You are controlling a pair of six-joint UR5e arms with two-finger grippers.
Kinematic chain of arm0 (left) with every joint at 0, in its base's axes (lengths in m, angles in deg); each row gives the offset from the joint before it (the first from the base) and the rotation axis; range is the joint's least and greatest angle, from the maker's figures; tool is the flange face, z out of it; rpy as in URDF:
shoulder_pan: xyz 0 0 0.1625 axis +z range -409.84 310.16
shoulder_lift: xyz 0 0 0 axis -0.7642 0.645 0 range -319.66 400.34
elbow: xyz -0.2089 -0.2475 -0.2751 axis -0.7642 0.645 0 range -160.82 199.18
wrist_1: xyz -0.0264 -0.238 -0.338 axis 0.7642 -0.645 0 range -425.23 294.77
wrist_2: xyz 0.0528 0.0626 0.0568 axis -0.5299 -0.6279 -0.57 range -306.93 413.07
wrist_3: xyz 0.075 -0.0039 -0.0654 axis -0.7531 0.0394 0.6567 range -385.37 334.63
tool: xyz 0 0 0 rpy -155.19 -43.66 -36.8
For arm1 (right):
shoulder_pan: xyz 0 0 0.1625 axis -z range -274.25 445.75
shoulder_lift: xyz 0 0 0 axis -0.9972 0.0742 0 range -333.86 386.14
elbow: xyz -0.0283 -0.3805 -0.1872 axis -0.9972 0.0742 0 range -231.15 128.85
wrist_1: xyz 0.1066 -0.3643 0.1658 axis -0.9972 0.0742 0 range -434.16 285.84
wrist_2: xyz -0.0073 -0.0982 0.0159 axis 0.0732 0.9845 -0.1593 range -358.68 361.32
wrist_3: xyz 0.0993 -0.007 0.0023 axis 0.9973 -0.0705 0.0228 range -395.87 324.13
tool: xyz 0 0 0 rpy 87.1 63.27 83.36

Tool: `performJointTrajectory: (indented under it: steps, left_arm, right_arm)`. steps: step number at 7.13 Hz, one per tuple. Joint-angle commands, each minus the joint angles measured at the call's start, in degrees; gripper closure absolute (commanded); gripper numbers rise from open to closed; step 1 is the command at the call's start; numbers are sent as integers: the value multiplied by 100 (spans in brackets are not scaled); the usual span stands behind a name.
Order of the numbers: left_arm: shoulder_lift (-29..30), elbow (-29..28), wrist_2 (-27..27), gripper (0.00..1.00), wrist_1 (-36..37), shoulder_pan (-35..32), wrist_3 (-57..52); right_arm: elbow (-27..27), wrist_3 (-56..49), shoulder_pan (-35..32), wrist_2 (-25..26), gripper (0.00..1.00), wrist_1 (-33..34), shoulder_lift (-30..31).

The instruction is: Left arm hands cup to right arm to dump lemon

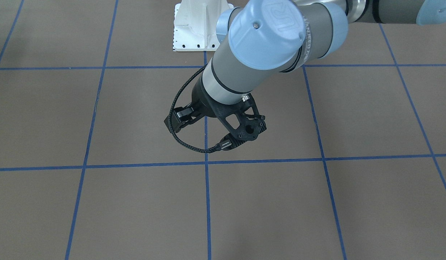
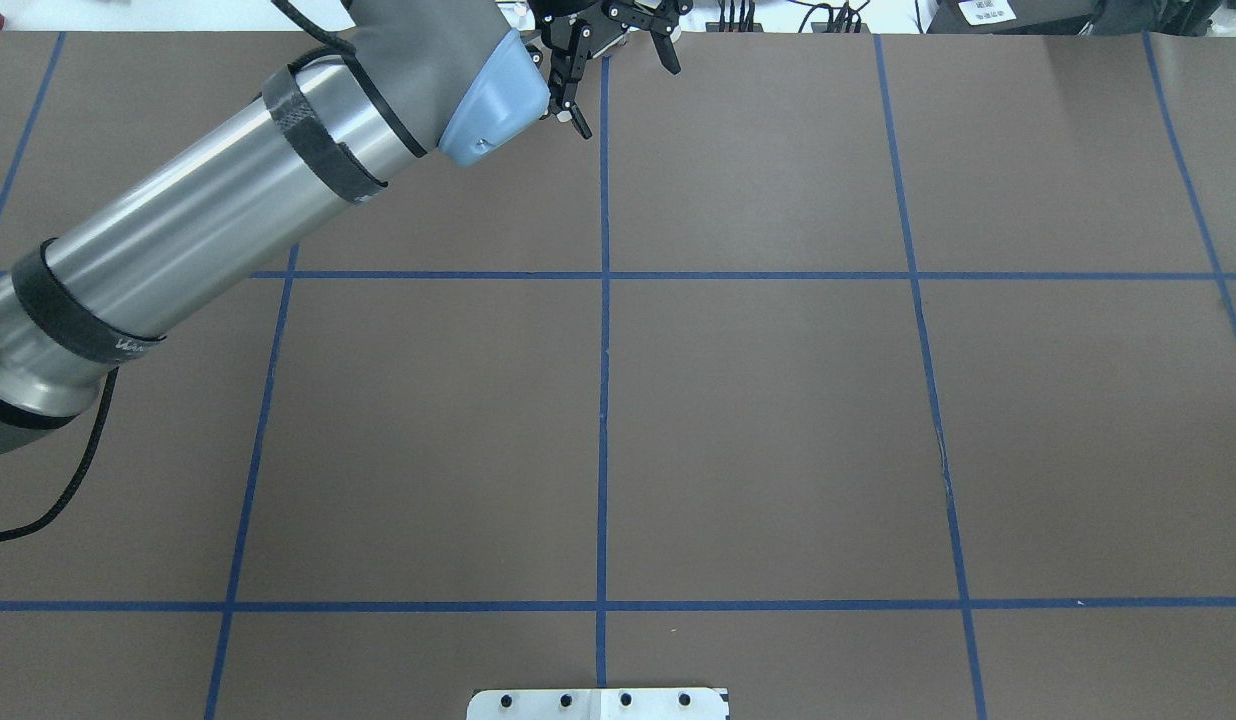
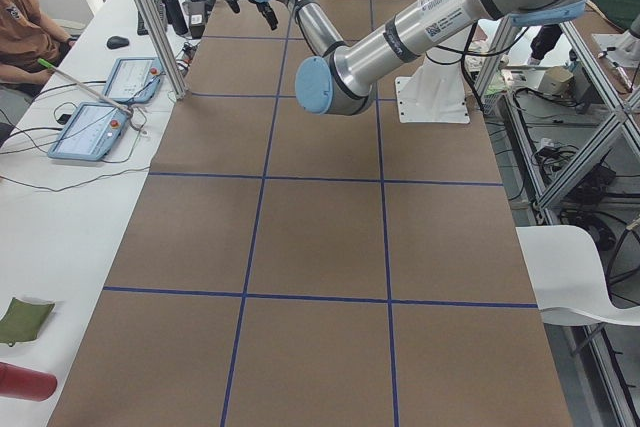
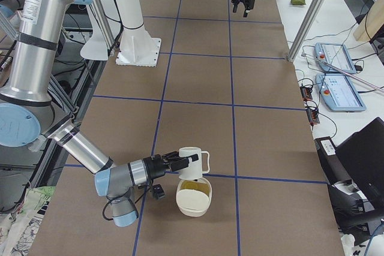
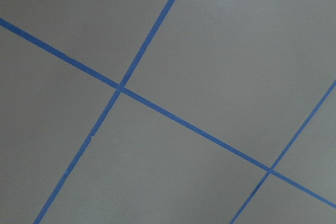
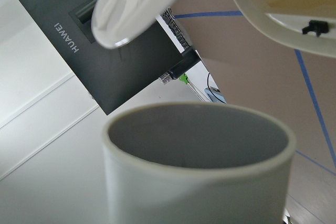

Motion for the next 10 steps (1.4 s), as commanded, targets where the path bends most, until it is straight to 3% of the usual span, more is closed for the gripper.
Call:
performJointTrajectory:
  steps: [1, 5, 8, 10]
  left_arm:
    - [5, 0, 0, 0, 0, -1, 0]
    - [-4, -9, 0, 0, 9, 8, 0]
    - [-4, -18, 0, 0, 0, 17, 0]
    - [-4, -35, 0, 0, 0, 17, 0]
  right_arm:
    - [-41, -195, 8, -11, 86, -20, -28]
    - [-67, -2136, 8, -20, 86, 6, -46]
    - [-59, -4330, 16, -72, 86, 41, -37]
    - [-50, -5629, 8, -502, 86, 50, 7]
